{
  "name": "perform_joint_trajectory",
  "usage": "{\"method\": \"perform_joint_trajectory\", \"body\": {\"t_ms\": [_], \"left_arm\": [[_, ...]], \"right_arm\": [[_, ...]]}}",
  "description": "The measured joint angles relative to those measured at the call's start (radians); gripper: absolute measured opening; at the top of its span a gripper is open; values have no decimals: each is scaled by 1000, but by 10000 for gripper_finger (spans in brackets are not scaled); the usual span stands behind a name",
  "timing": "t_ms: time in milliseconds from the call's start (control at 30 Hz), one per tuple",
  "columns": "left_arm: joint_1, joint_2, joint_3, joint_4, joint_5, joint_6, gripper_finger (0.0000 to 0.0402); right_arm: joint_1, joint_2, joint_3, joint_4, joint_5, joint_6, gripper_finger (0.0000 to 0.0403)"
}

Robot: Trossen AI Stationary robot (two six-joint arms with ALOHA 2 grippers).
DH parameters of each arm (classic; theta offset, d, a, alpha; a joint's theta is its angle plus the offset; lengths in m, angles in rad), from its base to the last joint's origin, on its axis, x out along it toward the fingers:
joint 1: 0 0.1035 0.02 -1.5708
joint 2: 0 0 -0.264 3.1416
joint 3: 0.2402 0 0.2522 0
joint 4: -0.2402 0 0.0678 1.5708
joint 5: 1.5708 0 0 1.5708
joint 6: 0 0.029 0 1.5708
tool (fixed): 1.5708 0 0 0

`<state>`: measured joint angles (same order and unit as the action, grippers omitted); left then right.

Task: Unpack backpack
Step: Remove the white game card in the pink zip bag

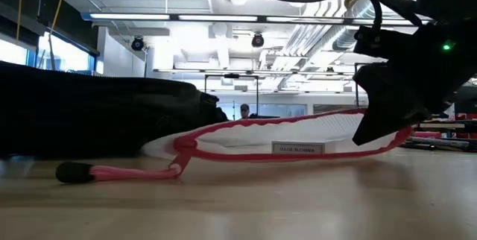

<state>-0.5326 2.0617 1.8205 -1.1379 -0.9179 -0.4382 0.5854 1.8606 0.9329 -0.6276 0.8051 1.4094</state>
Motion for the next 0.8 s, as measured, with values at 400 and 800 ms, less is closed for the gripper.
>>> {"method": "perform_joint_trajectory", "body": {"t_ms": [400,800], "left_arm": [[343,10,-308,309,164,143,44],[456,5,-528,790,554,251,1]], "right_arm": [[-85,0,0,24,-15,-85,84],[-182,-1,0,267,-41,-473,84]]}}
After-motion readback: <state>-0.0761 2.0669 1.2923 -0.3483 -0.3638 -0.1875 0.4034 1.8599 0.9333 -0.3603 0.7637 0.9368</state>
